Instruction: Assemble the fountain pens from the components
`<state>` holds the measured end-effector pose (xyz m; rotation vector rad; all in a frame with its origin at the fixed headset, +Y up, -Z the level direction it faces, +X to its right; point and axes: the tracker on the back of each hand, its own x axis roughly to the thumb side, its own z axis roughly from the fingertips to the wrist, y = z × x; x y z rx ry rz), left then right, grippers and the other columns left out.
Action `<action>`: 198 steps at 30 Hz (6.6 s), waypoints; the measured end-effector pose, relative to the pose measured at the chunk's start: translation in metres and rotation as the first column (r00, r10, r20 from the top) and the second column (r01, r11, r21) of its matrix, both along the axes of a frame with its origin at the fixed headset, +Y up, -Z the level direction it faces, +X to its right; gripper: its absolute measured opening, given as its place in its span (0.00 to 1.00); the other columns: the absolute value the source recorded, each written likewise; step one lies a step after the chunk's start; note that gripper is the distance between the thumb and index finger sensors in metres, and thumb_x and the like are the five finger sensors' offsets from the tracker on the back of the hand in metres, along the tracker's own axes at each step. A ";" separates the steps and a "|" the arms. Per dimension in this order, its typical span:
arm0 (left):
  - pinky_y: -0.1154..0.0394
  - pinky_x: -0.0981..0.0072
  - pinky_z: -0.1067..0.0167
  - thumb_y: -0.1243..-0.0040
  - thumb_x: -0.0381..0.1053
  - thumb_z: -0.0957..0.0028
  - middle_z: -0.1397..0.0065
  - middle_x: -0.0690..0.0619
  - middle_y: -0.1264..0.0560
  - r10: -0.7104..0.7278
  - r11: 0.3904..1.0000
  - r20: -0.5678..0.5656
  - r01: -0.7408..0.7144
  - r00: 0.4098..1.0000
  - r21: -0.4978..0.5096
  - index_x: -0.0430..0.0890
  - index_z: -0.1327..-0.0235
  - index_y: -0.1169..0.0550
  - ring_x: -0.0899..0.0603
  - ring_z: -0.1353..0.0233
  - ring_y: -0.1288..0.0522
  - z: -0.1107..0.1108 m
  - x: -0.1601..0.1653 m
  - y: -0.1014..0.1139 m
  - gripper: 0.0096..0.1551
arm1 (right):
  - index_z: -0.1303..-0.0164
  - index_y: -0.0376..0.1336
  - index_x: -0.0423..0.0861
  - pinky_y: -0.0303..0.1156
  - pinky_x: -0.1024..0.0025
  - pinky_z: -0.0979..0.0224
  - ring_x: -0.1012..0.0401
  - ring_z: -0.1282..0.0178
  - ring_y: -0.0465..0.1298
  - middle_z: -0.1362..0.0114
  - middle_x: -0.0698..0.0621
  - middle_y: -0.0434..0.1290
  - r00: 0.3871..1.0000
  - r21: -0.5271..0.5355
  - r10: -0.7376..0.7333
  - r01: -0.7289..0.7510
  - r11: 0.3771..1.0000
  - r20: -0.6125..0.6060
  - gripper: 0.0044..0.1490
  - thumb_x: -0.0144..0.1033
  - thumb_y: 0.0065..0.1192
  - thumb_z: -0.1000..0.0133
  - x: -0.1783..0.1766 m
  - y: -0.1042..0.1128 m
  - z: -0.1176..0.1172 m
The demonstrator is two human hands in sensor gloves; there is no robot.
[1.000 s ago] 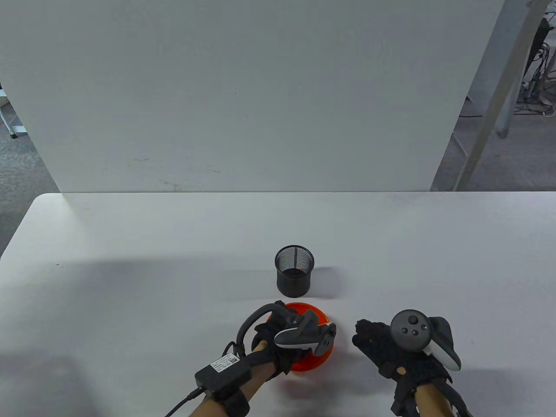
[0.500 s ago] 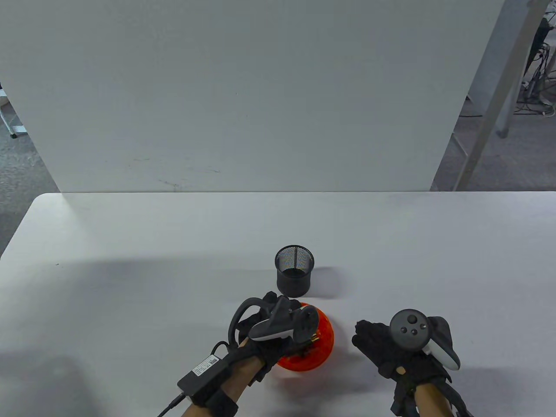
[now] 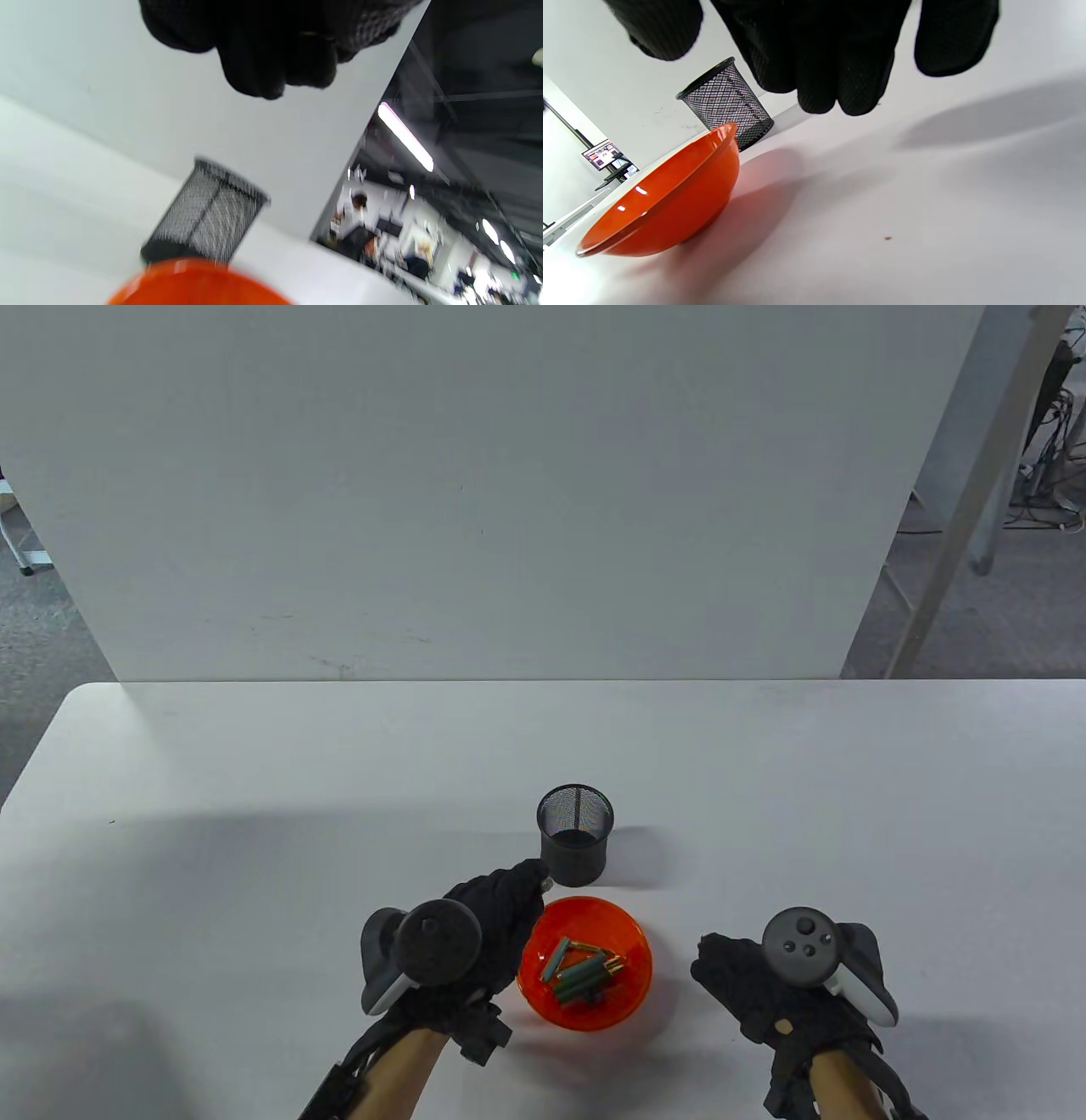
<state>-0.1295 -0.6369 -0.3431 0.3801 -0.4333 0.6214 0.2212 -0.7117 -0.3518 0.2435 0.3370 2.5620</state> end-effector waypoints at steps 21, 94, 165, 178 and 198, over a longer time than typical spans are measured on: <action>0.24 0.47 0.39 0.42 0.53 0.41 0.39 0.52 0.19 0.277 0.961 -0.032 -0.277 0.960 -0.002 0.55 0.30 0.23 0.47 0.44 0.18 -0.003 -0.028 -0.021 0.25 | 0.30 0.67 0.51 0.73 0.45 0.32 0.52 0.38 0.77 0.32 0.48 0.76 0.905 0.317 0.397 -0.336 0.887 -0.153 0.30 0.51 0.65 0.40 -0.093 0.057 -0.018; 0.25 0.45 0.39 0.42 0.53 0.40 0.38 0.51 0.19 0.346 0.938 0.020 -0.345 0.938 -0.044 0.53 0.30 0.24 0.45 0.43 0.18 -0.003 -0.033 -0.030 0.25 | 0.50 0.77 0.51 0.64 0.38 0.23 0.50 0.35 0.72 0.40 0.47 0.76 0.302 0.556 0.853 -0.656 0.510 -0.427 0.16 0.42 0.76 0.46 -0.207 0.009 -0.007; 0.25 0.44 0.40 0.42 0.54 0.40 0.40 0.51 0.19 0.223 0.974 0.099 -0.219 0.970 -0.058 0.52 0.30 0.23 0.45 0.45 0.18 0.017 0.010 -0.032 0.25 | 0.30 0.57 0.45 0.75 0.46 0.30 0.48 0.29 0.74 0.30 0.45 0.61 0.165 0.098 -0.986 0.981 0.166 0.019 0.26 0.44 0.54 0.35 -0.074 0.017 0.007; 0.24 0.45 0.40 0.43 0.55 0.40 0.40 0.51 0.19 0.176 0.984 0.132 -0.172 0.976 -0.039 0.52 0.30 0.23 0.45 0.45 0.18 0.020 0.018 -0.031 0.25 | 0.30 0.55 0.45 0.76 0.49 0.31 0.50 0.29 0.75 0.29 0.44 0.60 0.178 0.036 -0.984 0.983 0.178 0.018 0.26 0.43 0.51 0.34 -0.082 0.003 0.003; 0.24 0.45 0.40 0.42 0.55 0.40 0.41 0.52 0.18 0.157 0.987 0.147 -0.153 0.977 -0.038 0.52 0.31 0.23 0.45 0.46 0.18 0.020 0.020 -0.033 0.25 | 0.30 0.57 0.48 0.75 0.50 0.30 0.53 0.30 0.75 0.29 0.46 0.62 0.265 0.035 -0.964 0.964 0.264 -0.027 0.25 0.43 0.54 0.35 -0.086 0.000 0.002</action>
